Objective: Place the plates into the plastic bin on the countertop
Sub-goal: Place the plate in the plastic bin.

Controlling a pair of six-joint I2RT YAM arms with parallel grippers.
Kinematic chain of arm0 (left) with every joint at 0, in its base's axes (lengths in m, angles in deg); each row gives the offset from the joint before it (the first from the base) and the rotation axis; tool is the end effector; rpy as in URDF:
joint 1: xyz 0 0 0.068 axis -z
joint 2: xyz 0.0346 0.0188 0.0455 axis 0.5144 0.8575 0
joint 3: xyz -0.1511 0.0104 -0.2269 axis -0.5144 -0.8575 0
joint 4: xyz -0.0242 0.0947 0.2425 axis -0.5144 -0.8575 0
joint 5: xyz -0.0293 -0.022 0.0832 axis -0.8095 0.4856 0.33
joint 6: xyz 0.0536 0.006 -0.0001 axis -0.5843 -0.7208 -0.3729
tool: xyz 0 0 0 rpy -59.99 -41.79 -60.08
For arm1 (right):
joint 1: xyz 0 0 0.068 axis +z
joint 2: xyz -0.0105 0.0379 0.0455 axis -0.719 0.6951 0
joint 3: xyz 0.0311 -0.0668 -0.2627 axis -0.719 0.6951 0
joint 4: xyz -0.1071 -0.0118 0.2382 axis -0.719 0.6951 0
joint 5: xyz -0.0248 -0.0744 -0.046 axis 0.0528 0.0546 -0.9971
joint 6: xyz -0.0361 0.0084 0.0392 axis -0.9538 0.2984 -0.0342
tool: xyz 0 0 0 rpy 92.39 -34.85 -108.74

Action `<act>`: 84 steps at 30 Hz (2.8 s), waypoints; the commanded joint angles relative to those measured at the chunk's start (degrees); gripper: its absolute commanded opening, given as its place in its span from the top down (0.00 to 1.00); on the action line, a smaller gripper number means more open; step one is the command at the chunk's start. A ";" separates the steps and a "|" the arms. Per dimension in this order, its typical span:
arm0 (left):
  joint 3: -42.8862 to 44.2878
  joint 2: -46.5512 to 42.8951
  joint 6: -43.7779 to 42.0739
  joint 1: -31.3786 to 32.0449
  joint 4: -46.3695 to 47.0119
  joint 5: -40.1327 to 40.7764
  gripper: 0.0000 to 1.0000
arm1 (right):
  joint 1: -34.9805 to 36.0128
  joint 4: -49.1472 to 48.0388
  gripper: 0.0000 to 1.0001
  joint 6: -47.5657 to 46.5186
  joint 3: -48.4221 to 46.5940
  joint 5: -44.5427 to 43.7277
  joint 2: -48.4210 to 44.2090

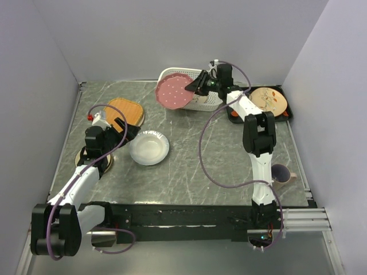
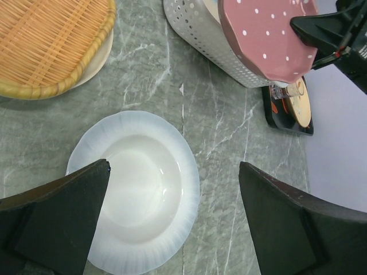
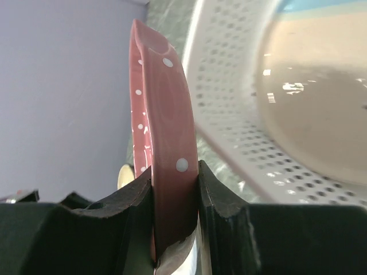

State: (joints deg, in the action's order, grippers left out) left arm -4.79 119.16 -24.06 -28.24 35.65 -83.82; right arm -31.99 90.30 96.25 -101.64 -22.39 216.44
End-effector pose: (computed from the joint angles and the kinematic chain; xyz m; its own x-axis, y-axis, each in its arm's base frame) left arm 0.2298 -0.0214 0.2315 -0.4420 -0.6277 -0.6408 0.0347 0.7019 -0.7115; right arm 0.5209 0.1537 0.2487 -0.7922 0.3539 -0.4971 -0.3059 0.4746 0.8253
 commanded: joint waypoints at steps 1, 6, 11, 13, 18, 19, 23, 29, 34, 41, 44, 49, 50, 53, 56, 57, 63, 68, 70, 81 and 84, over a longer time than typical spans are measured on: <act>-0.59 0.22 -0.93 0.18 3.07 -1.02 0.01 | -0.71 -5.14 1.00 4.73 -6.47 1.22 -1.31; -0.59 0.74 -1.28 0.18 3.07 -1.46 0.01 | -1.41 -4.97 1.00 5.70 -8.49 -0.01 -0.61; -0.76 0.83 -1.37 0.18 3.34 -1.73 0.01 | -1.58 -4.71 1.00 5.87 -9.37 -0.98 -0.26; -0.76 0.83 -1.37 0.18 3.34 -1.73 0.01 | -1.67 -4.36 1.00 5.96 -9.99 -1.07 0.18; -1.29 0.75 -1.46 0.18 4.39 -2.60 0.01 | -1.76 -4.62 1.00 7.02 -12.36 -1.42 2.29; -1.38 0.66 -1.45 0.18 4.57 -2.78 0.01 | -1.76 -4.62 1.00 7.28 -12.71 -1.86 2.47; -1.73 0.83 -1.72 0.18 4.92 -3.22 0.01 | -1.76 -3.74 1.00 6.84 -15.17 -3.79 3.70; -1.91 1.18 -1.89 0.18 5.45 -3.31 0.01 | -1.85 -3.91 1.00 5.52 -15.08 -8.79 3.70; -1.91 1.89 -2.07 0.18 5.71 -3.57 0.01 | -2.29 -4.35 1.00 5.52 -15.79 -11.43 4.93; -2.08 3.20 -1.37 0.18 7.82 -3.92 0.01 | -2.46 -4.09 1.00 3.15 -16.93 -16.71 6.51; -1.64 3.82 -1.72 0.18 7.47 -3.92 0.01 | -2.81 -4.70 1.00 3.41 -17.28 -18.12 7.12; -1.20 4.79 -1.81 0.18 7.99 -4.54 0.01 | -3.43 -5.50 1.00 3.94 -17.90 -19.61 7.65; -1.20 4.88 -1.81 0.27 8.17 -4.63 0.01 | -3.43 -5.58 1.00 3.85 -17.99 -19.79 7.74; -1.03 5.23 -1.98 0.18 8.17 -4.71 0.01 | -3.61 -5.32 1.00 3.68 -18.34 -20.32 8.18; -1.03 5.23 -1.98 0.18 8.17 -4.72 0.01 | -3.69 -5.41 1.00 3.85 -18.25 -20.67 8.62; -1.03 5.14 -1.98 0.18 8.17 -4.80 0.01 | -3.78 -5.50 1.00 3.94 -18.08 -20.76 8.71; -0.94 4.88 -2.16 0.18 7.82 -4.63 0.01 | -3.78 -5.85 1.00 4.47 -18.34 -20.76 9.85; -1.03 4.61 -2.33 0.18 7.47 -4.63 0.01 | -3.78 -6.02 1.00 4.47 -18.43 -20.67 10.55; -1.20 4.70 -2.16 0.18 7.91 -4.72 0.01 | -3.78 -6.02 1.00 4.12 -18.43 -20.49 10.82; -1.47 4.88 -2.25 0.18 8.00 -4.81 0.01 | -3.78 -5.85 1.00 4.12 -17.29 -19.79 12.31; -1.47 4.70 -2.33 0.18 7.73 -4.72 0.01 | -3.78 -5.76 1.00 4.03 -16.59 -19.09 12.58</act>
State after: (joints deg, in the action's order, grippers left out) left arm -6.63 124.36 -25.48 -28.24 40.94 -87.86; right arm -35.51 93.69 98.28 -115.21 -44.20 229.08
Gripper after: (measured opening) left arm 0.993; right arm 0.334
